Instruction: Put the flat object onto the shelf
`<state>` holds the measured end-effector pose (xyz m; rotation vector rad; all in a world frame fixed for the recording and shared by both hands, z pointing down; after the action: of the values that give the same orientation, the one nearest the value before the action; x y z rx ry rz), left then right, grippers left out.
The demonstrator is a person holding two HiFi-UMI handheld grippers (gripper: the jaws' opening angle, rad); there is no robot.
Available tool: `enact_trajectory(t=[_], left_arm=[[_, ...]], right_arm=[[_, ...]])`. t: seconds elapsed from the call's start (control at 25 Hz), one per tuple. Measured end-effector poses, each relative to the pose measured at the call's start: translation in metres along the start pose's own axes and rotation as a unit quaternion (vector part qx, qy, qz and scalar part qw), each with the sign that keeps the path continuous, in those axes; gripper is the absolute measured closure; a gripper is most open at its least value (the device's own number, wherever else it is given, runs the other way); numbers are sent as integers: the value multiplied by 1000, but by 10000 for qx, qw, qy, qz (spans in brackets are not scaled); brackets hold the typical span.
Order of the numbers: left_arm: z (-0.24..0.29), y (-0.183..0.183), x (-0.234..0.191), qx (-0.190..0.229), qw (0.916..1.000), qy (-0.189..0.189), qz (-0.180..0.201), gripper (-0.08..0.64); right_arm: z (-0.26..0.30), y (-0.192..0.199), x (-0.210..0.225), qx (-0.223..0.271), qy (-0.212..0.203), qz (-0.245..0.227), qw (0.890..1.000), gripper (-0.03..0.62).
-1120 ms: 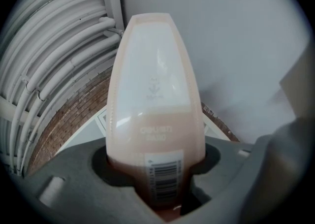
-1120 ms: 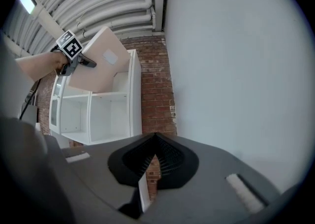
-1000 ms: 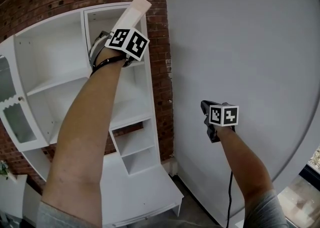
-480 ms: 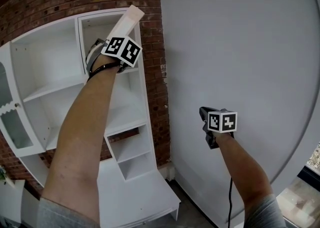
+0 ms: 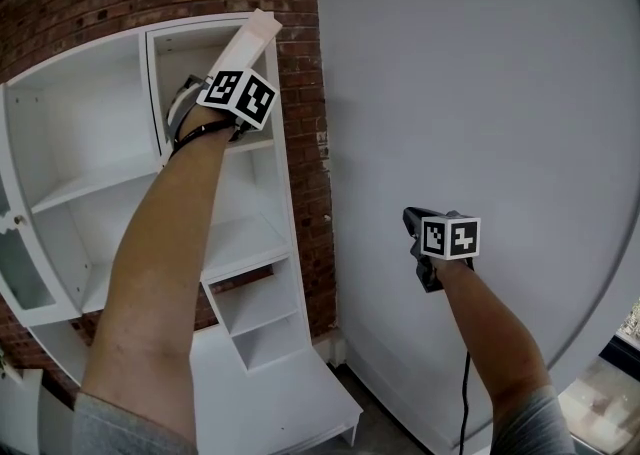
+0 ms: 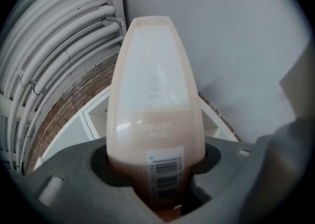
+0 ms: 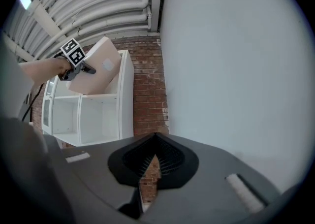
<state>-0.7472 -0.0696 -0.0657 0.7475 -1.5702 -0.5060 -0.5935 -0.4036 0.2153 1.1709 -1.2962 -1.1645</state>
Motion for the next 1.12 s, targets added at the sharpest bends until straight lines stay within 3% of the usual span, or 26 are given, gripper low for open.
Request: enact_trajectory(t=[1.12], left_arm=[[107,20,-1,-57,9999,100,23,258]], right_arm=[[149,-76,-45,94,-232,-398,9989,583]])
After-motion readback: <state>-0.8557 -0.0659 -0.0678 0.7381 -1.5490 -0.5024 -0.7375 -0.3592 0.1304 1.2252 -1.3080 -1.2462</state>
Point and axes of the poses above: the fingertips, and each gripper's own axes: z forward along the fingers, x to its right, y out of its underside, the point moved 1 cm from there along -z, backward along the fingers, and after that the axes turned 5 degrees about x, right-handed, at the moved point
